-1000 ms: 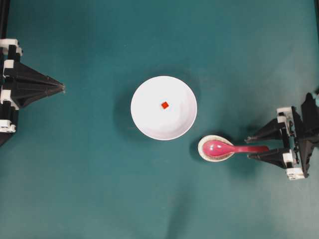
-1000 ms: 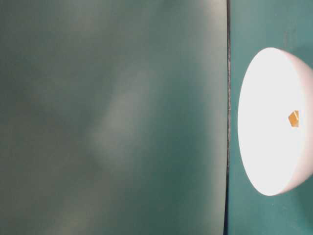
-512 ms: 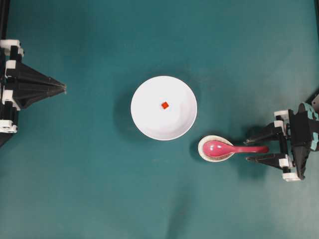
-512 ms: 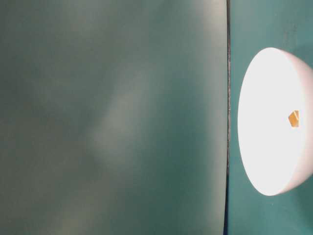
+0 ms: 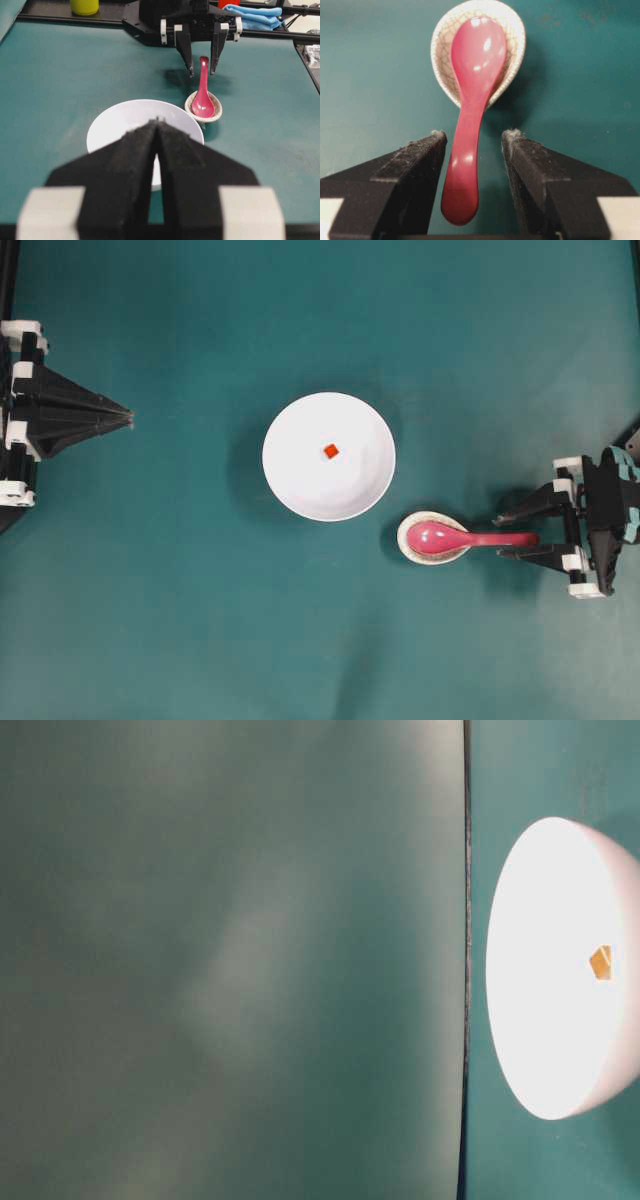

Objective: Grip the spoon and scoop the red block from the bowl with right arm.
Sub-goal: 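Lower the open right gripper around the pink spoon handle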

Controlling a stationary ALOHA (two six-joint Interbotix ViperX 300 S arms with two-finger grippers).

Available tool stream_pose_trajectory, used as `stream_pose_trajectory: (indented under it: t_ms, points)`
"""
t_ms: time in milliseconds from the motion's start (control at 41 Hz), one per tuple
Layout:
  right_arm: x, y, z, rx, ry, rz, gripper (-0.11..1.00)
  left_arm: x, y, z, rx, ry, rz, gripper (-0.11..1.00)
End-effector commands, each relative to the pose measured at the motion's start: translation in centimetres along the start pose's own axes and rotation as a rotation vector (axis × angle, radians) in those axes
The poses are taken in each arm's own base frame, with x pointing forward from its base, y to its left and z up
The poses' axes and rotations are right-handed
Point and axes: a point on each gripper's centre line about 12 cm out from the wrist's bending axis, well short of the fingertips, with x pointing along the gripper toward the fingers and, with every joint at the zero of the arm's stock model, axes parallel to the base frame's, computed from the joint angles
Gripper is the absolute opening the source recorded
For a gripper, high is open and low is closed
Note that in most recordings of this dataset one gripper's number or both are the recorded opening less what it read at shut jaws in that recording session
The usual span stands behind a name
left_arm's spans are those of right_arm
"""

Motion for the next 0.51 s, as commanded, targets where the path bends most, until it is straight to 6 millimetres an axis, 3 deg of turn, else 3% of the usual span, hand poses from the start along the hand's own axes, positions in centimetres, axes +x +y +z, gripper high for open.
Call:
stream_pose_trajectory:
  t_ms: [0, 219, 488]
  points:
    - [0.01, 0.15, 0.16, 0.001, -0.008, 0.005, 0.53, 0.23, 0.02, 0.96, 0.003, -0.02, 0.002, 0.0]
    - [0.07, 0.23, 0.23, -0.021, -0.011, 0.006, 0.43, 0.23, 0.02, 0.96, 0.003, -0.02, 0.002, 0.0]
    - [0.13, 0.21, 0.3, -0.028, -0.013, -0.001, 0.42, 0.23, 0.02, 0.96, 0.003, -0.02, 0.002, 0.0]
